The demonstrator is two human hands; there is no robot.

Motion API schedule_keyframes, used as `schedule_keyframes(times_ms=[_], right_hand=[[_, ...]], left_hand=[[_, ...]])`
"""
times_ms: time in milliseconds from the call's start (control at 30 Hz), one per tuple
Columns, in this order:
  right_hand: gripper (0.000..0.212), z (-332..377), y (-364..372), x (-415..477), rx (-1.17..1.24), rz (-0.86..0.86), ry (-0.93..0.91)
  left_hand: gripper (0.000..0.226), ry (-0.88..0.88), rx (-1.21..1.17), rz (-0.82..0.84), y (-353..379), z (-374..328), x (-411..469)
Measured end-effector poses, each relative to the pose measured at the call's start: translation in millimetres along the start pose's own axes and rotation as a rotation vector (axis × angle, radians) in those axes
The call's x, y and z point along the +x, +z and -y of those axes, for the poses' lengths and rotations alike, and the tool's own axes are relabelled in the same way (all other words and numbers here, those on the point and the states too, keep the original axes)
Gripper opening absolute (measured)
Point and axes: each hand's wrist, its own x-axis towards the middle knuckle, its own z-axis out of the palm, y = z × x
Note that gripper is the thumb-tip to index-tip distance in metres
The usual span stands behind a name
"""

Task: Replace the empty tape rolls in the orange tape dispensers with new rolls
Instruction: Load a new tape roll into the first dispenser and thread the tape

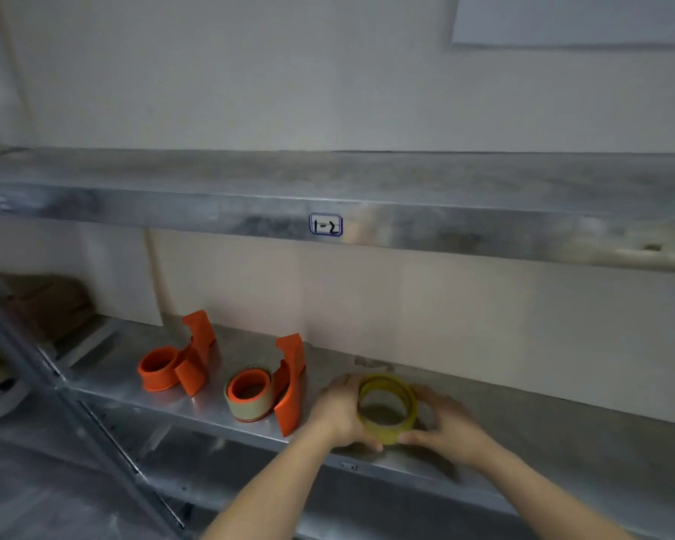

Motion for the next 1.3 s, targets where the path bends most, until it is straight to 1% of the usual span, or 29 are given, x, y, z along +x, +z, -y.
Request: schedule_keyframes(times_ms=[67,133,200,333,433,500,567,633,700,833,867,967,1033,1133,1200,1300], right_hand=[[0.106,-0.7,8.5,-0.2,0.025,0.008,0.02],[0.086,-2.6,16.4,-1.4,0.026,-0.001,0.055],[0.074,-4.0,21.9,-0.9,0.015,-0.03,0.091],[0.074,-0.8,27.3,-1.7,-0.065,-0.094,0.151],[0.079,3.0,34.0,-5.1,-0.08,-0.117,0.216],[0.087,9.5,37.5,-9.3,-0.056,-0.13,0.244],[0.095,18.4,38.1,-13.9,0.019,-0.181,0.256],[0.09,31.1,35.4,-19.3,0.137,-0.256,0.252],[0.081,49.1,28.2,-23.8,0.193,-0.318,0.221],[0.076,91.5,3.3,-35.6,0.181,-0.342,0.162],[0.077,100.4,-3.7,-39.3,0.17,-0.344,0.148],[0.08,126.7,-21.2,-53.0,0.168,-0.373,0.118],[0.073,142.5,-30.6,-60.7,0.208,-0.414,0.107],[0.053,159.7,-43.5,-71.1,0.231,-0.483,0.112],[0.044,168.6,-50.4,-77.9,0.224,-0.532,0.11],[0.03,179.7,-55.6,-89.0,0.119,-0.637,0.053]], left_hand=[[0.105,0.0,0.0,0.016,10.5,7.6,4.8],[0.103,0.014,-0.015,0.056,16.4,13.8,7.9],[0.103,0.053,-0.031,0.077,16.8,18.7,12.8],[0.12,0.143,-0.065,0.164,11.8,21.6,17.7],[0.114,0.177,-0.093,0.196,11.5,20.7,17.8],[0.117,0.173,-0.146,0.179,12.0,21.9,13.0],[0.12,0.194,-0.182,0.153,8.7,24.6,8.3],[0.118,0.234,-0.235,0.145,2.0,26.8,2.9],[0.116,0.281,-0.292,0.155,-12.1,24.0,-4.6],[0.094,0.298,-0.428,0.17,-50.3,7.9,-25.1],[0.092,0.302,-0.449,0.168,-61.0,1.8,-30.0],[0.097,0.309,-0.446,0.189,-88.4,-14.7,-44.1],[0.09,0.318,-0.485,0.252,-104.8,-24.8,-53.9],[0.079,0.37,-0.545,0.324,-118.4,-32.8,-67.7],[0.063,0.386,-0.567,0.32,-123.6,-35.1,-76.2],[0.027,0.365,-0.608,0.326,-125.3,-44.0,-91.8]])
